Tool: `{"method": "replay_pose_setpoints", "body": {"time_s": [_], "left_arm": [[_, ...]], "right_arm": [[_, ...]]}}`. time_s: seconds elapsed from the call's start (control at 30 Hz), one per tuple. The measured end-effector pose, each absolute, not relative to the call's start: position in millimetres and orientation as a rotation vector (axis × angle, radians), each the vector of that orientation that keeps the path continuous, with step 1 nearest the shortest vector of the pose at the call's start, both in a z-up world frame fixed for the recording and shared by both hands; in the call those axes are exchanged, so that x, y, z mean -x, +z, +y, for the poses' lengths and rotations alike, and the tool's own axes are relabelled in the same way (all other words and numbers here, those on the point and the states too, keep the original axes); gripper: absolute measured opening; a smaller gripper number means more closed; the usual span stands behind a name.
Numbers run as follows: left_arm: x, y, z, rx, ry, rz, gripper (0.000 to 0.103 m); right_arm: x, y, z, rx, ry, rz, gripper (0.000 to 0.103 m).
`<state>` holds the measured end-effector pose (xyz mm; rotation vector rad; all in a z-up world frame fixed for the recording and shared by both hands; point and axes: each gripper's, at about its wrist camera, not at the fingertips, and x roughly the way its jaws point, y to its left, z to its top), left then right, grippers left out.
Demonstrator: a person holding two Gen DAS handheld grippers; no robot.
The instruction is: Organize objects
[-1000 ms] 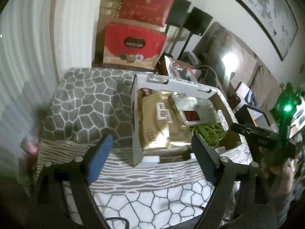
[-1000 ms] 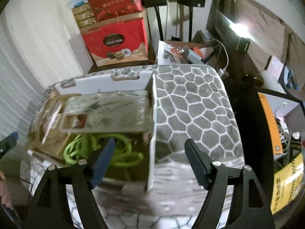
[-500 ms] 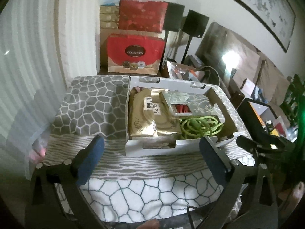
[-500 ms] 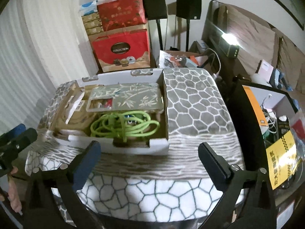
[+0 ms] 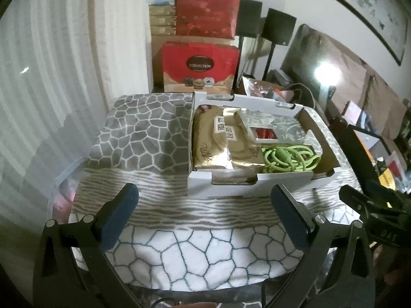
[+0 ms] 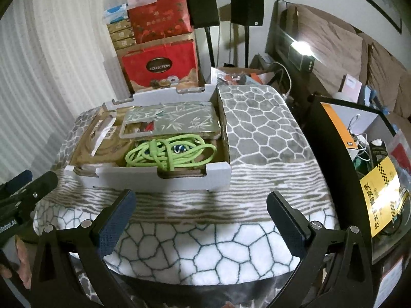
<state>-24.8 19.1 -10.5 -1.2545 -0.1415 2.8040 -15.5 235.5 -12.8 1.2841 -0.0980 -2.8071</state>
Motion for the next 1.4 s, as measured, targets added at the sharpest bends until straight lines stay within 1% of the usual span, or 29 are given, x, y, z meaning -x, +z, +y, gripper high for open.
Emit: {"method": "replay_pose_setpoints", "body": {"time_s": [0.5, 1.4], "left_arm": [[24.5, -12.9, 25.0, 1.273, 2.791, -0.097, 0.103], [25.1, -15.2, 21.5, 1.287, 2.790, -0.116, 0.103]], "right_arm": [[11.1, -11.6, 229.5, -1.270, -2.810, -0.064, 0.102], [12.1, -12.3, 225.6, -1.278, -2.812, -0.055, 0.102]]}}
